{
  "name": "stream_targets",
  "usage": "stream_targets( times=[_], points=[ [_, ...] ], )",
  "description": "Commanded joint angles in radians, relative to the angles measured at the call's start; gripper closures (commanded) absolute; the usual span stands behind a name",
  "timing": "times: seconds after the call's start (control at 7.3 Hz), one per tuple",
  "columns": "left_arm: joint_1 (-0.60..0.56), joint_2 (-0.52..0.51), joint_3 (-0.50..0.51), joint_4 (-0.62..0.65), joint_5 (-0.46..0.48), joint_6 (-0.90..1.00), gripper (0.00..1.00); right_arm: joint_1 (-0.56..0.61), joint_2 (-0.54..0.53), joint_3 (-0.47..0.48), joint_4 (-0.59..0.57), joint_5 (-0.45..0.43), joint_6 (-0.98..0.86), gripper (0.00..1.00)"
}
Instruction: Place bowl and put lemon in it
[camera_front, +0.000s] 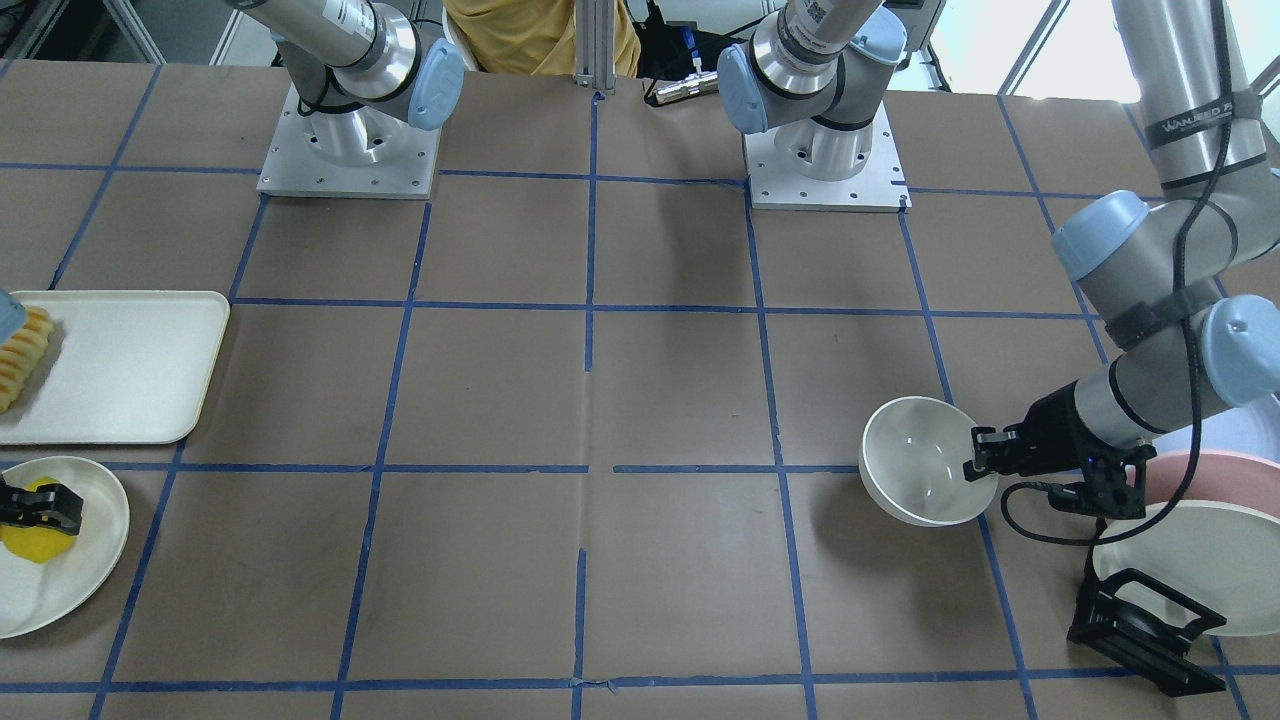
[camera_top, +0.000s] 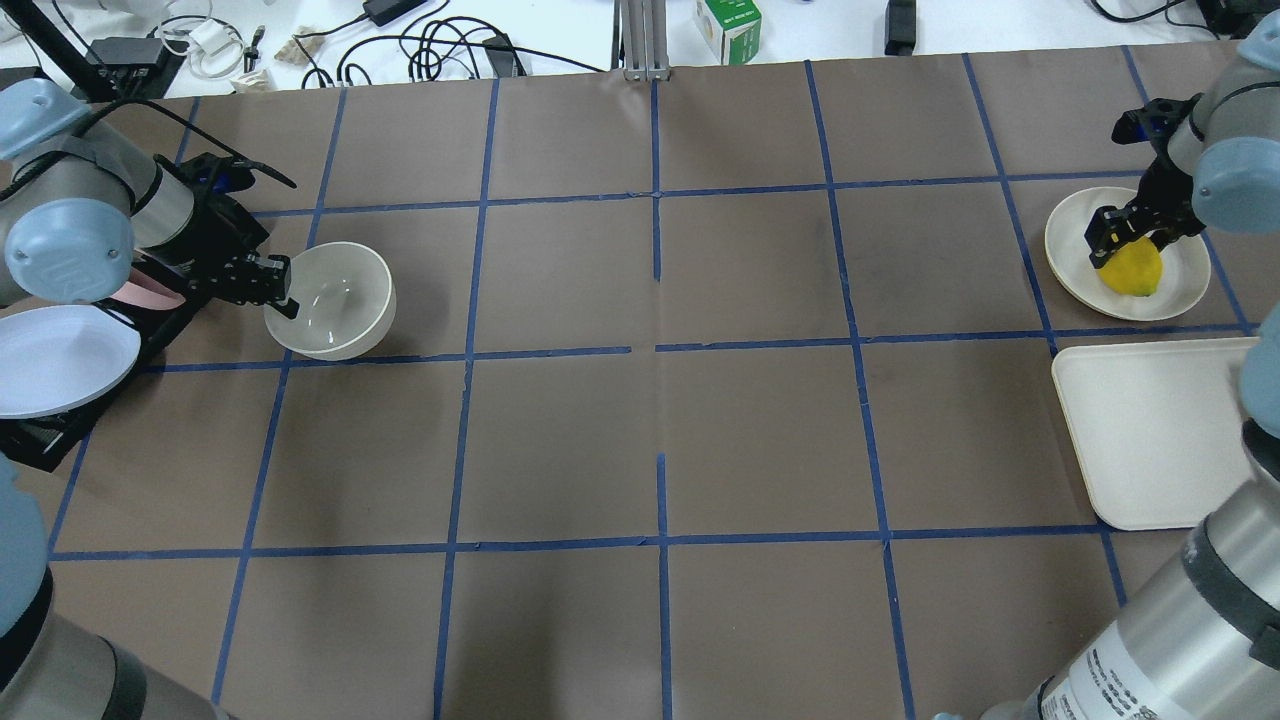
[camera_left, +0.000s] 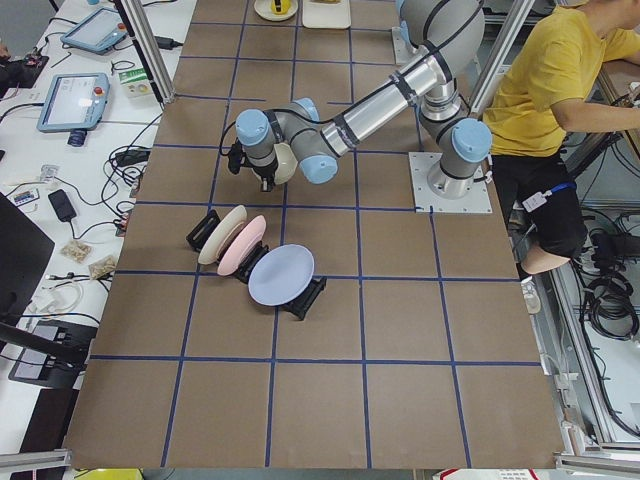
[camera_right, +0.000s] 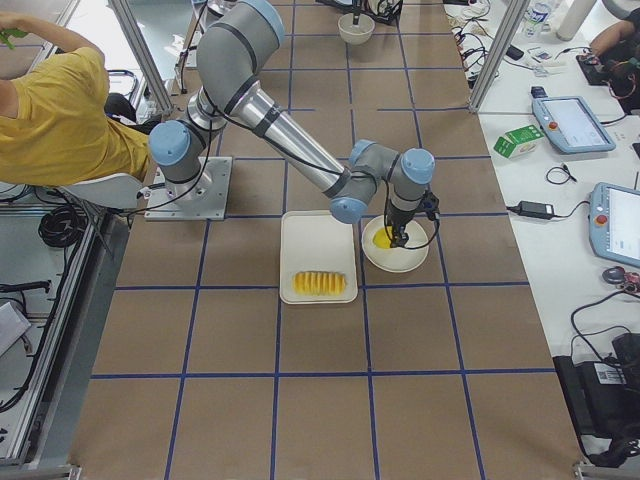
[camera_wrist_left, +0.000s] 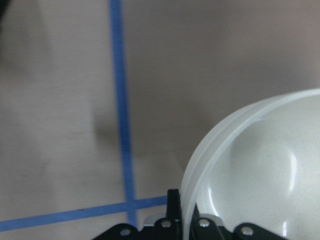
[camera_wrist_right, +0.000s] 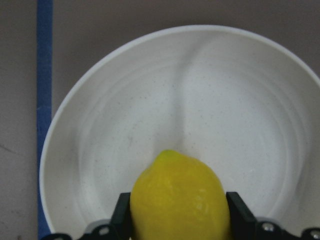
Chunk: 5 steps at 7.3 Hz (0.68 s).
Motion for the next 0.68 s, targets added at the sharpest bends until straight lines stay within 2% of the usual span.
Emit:
stream_targets(
  times=[0.0,0.14,0.27,0.41,0.55],
  points=[
    [-0.118,0.053,-0.022,-0.057,-0.097,-0.058,1.00,0.011,-0.091,-0.012,0.140,-0.015,0.016,1.00],
    [-0.220,0.067,-0.059,-0.008,-0.100,-0.247,1.00,0.030,-0.149,-0.011,0.200,-0.007,0.066,1.00],
    [-0.309,0.055,-0.085,0.144,-0.094,-0.384,1.00,0.079,-0.191,-0.012,0.266,-0.009,0.129,1.00],
    [-0.389,0.027,-0.097,0.226,-0.093,-0.532,1.00,0.130,-0.238,-0.011,0.315,-0.007,0.213,1.00],
    [-0.449,0.009,-0.103,0.313,-0.084,-0.549,1.00,0.174,-0.271,-0.008,0.348,-0.006,0.293,1.00]
  ],
)
